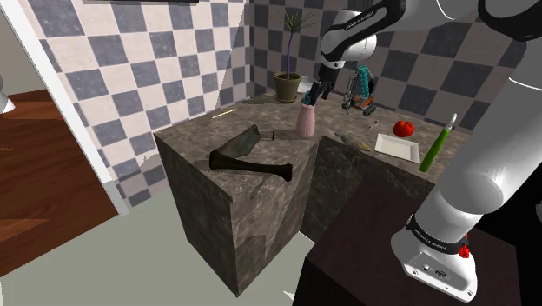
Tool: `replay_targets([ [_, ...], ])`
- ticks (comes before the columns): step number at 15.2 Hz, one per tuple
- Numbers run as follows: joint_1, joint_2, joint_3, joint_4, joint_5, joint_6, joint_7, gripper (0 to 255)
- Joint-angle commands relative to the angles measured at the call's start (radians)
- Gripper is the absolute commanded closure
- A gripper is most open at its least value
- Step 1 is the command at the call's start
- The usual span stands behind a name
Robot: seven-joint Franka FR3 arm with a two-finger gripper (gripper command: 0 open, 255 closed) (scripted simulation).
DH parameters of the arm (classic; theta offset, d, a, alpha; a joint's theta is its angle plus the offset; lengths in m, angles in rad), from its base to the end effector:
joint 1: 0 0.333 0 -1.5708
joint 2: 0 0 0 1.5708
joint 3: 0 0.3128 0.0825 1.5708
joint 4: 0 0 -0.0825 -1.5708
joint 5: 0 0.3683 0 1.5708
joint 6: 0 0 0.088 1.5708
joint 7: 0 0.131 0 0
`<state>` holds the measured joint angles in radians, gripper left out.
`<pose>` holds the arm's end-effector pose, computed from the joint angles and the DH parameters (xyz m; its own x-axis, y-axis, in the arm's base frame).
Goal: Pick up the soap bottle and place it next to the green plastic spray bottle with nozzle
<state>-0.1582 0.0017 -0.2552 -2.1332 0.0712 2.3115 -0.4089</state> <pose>0.5030 -0.2177 0.4051 0.9819 -0.0457 0.1837 -0.0492 -0.9987 0.0145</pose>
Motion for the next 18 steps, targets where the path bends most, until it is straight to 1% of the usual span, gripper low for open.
replay_targets([
  [1, -0.011, 0.063, -0.011, 0.056, 0.037, 0.025, -0.029, 0],
  [3, -0.027, 0.127, -0.018, 0.114, 0.077, 0.046, -0.062, 0],
  [10, -0.033, 0.194, -0.008, 0.104, 0.111, 0.119, -0.084, 0],
  [18, -0.033, 0.2, -0.007, 0.104, 0.114, 0.125, -0.086, 0],
])
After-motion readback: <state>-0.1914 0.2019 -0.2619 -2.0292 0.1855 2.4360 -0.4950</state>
